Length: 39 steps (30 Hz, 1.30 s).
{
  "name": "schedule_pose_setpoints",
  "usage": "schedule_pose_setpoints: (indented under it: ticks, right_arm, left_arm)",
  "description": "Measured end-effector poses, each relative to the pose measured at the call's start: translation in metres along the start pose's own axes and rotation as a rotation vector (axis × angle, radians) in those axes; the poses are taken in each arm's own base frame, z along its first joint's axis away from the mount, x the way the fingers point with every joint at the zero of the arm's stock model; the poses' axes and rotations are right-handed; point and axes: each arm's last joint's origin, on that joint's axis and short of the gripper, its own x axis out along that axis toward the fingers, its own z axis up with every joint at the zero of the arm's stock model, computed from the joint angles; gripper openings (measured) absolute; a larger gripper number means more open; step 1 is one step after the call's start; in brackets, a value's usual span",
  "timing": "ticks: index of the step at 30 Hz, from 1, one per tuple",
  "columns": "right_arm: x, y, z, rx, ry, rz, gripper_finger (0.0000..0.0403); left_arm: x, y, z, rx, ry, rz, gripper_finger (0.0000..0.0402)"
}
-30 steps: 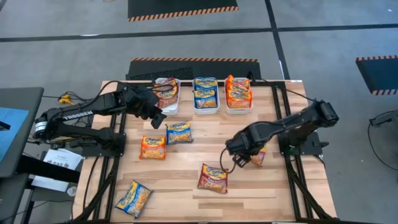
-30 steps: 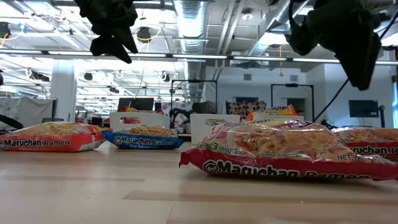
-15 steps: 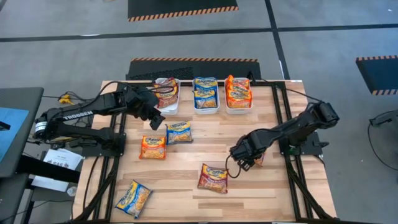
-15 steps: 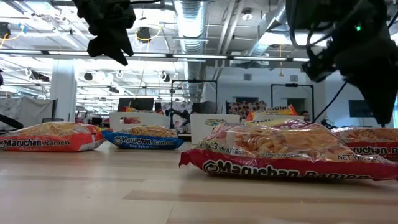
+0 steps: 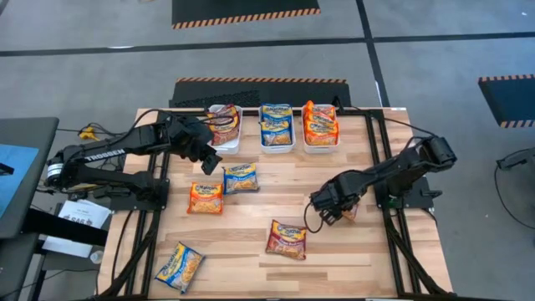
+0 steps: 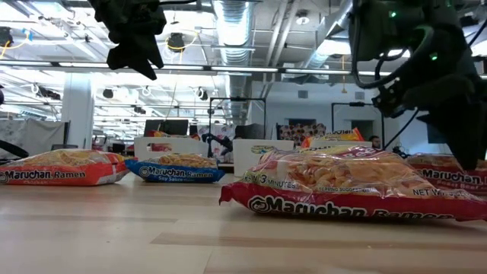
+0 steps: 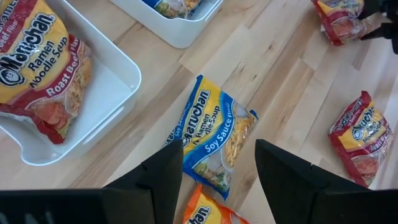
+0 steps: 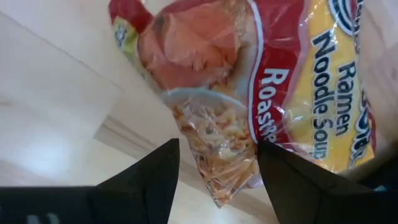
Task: Sort Maruchan noodles
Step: Put the top red noodle pack into the top left white bin
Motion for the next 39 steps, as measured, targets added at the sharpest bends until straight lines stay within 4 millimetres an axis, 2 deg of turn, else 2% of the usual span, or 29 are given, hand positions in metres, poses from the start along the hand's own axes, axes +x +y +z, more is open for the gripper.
schedule_pose_setpoints:
  ticks: [5, 12, 18, 22, 29, 35, 39]
  right_arm:
    - [0.008, -0.008, 0.006, 0.039, 0.013, -0.005, 0.02]
    - [0.008, -0.012, 0.016, 0.086, 0.045, 0.024, 0.0109]
    - [0.001, -0.01, 0.018, 0.073, 0.06, 0.042, 0.0032]
    - [-0.008, -0.003, 0.018, 0.036, 0.051, 0.055, 0.0013]
    - [-0.042, 0.015, 0.01, -0.028, -0.048, 0.039, 0.0012]
    - [-0.084, 0.037, 0.004, -0.117, -0.257, 0.087, 0.0012]
    - [-0.114, 0.045, 0.009, -0.182, -0.406, 0.117, 0.0012]
  left_arm:
    - [0.0, 0.0, 0.0, -0.005, 0.0, 0.0, 0.0185]
    - [0.0, 0.0, 0.0, -0.007, -0.001, 0.0, 0.0185]
    - [0.0, 0.0, 0.0, -0.007, 0.0, 0.0, 0.0185]
    - [0.0, 0.0, 0.0, -0.007, 0.003, -0.007, 0.0185]
    - [0.0, 0.0, 0.0, -0.049, 0.005, -0.015, 0.0185]
    - [0.0, -0.001, 0.001, -0.172, -0.006, -0.022, 0.0185]
    - [0.0, -0.002, 0.004, -0.269, -0.034, -0.034, 0.0185]
